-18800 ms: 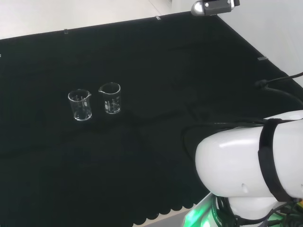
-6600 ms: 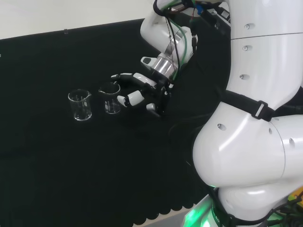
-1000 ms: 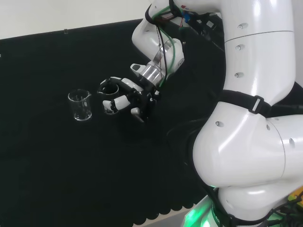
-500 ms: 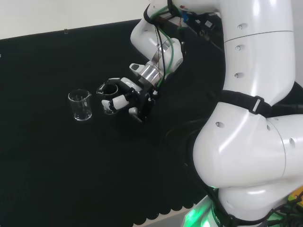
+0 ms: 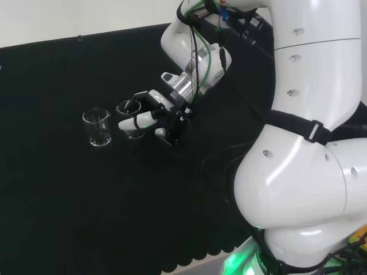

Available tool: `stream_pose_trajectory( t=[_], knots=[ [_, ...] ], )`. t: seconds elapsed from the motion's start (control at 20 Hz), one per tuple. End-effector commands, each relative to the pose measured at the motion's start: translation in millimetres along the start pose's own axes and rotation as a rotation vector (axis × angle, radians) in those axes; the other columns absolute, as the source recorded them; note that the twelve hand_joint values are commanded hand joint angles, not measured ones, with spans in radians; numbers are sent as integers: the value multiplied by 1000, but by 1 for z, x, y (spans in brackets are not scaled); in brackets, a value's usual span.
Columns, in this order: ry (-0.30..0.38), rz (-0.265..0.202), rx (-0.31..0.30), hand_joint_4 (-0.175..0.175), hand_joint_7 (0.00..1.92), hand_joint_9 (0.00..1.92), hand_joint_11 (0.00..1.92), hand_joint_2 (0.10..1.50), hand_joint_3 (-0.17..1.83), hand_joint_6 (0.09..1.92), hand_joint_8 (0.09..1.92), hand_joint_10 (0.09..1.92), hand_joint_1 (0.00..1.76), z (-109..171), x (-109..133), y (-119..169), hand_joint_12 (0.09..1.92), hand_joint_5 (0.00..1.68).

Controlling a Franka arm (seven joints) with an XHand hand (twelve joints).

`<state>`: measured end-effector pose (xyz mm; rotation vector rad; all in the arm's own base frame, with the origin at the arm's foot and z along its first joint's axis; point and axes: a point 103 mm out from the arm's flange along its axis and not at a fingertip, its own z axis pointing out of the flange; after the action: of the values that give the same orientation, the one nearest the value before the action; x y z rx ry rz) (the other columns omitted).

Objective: Pick up the beaker on the right.

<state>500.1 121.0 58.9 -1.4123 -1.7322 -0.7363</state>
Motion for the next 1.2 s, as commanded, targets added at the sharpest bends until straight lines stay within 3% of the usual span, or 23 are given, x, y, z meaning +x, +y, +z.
stream_pose_trajectory(
  t=[0.05,0.5,0.7,0.75,0.8,1.0,1.2],
  knots=[
    [-5,-12,-25,-175,1063,1082,874,911,354,978,954,768,1276,-9,3,0,948,1023],
    [-7,-46,-1,-175,1099,1126,899,857,430,941,914,731,1283,-23,11,2,927,1057],
    [-17,-61,15,-175,1165,1009,920,986,138,905,858,880,1385,-31,15,2,921,1045],
    [-16,-66,21,-169,1223,1046,944,887,297,909,788,848,1397,-34,16,2,900,1082],
    [-20,-70,23,-170,1232,1052,955,870,323,889,777,838,1401,-36,18,2,888,1090],
    [-20,-81,40,-175,1240,1060,972,950,153,809,747,795,1402,-45,21,2,891,1103],
    [-8,-97,57,-175,1247,1074,985,962,118,786,729,774,1403,-51,25,0,889,1113]
  ],
)
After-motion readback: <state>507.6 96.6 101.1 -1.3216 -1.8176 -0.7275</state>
